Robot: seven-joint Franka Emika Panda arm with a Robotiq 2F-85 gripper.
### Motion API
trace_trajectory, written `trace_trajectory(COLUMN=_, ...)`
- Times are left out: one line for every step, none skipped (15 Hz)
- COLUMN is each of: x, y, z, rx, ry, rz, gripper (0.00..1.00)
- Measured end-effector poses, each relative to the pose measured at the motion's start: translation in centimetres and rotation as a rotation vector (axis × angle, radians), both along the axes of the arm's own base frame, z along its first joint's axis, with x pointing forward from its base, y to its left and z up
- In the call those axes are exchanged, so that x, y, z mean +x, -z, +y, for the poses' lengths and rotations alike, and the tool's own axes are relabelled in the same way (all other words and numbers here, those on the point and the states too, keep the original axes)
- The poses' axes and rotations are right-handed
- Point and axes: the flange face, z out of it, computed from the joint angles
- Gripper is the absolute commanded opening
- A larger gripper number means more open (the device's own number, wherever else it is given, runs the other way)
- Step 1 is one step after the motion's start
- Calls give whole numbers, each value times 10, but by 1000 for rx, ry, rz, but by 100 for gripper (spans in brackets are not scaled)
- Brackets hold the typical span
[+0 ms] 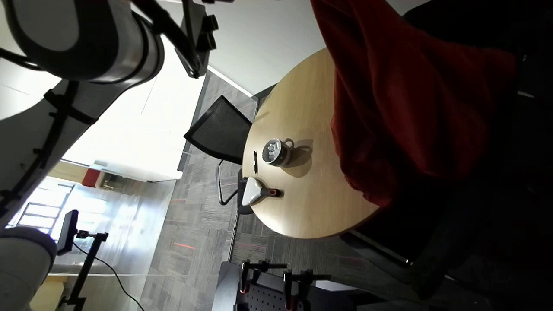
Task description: Hang the cloth on the back of the chair
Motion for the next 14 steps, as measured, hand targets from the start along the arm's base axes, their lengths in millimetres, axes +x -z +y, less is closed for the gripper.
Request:
trace_trajectory(x=-5, y=-8, z=-1, rx=-3, ry=1, rz=-7, gripper=1)
trace_trajectory(x=-10, y=-15, z=-2, rx=-6, ry=2, rz=-14, gripper=1)
trace_trajectory(x=-15, y=-23, z=-2, rx=-9, ry=-2, rz=-19, gripper=1)
trace_trajectory(x=-21, y=-32, z=-3, rx=-11, ry=-4, rz=-24, gripper=1)
trace_trajectory(x=-27, y=-41, z=-3, rx=-15, ry=-9, rz=-28, gripper=1)
trace_trajectory(x=-33, y=-51, z=-4, rx=-19, ry=-11, rz=-34, gripper=1)
trace_trajectory(x=-40, y=-61, z=-4, rx=-24, ry=-16, rz=-36, gripper=1)
trace_trajectory(x=-48, y=-72, z=-3, rx=-30, ry=-18, rz=-38, gripper=1)
trace_trajectory(x=-57, y=-82, z=-3, rx=-36, ry=-19, rz=-41, gripper=1)
trace_trajectory(x=-66, y=-93, z=-3, rx=-42, ry=-20, rz=-44, gripper=1)
trace_trajectory(x=-76, y=-103, z=-3, rx=-45, ry=-16, rz=-50, gripper=1)
trace_trajectory(x=-86, y=-112, z=-4, rx=-48, ry=-9, rz=-57, gripper=1)
trace_trajectory(x=-95, y=-121, z=-5, rx=-51, ry=-2, rz=-66, gripper=1)
trace_trajectory(x=-105, y=-128, z=-7, rx=-51, ry=6, rz=-76, gripper=1)
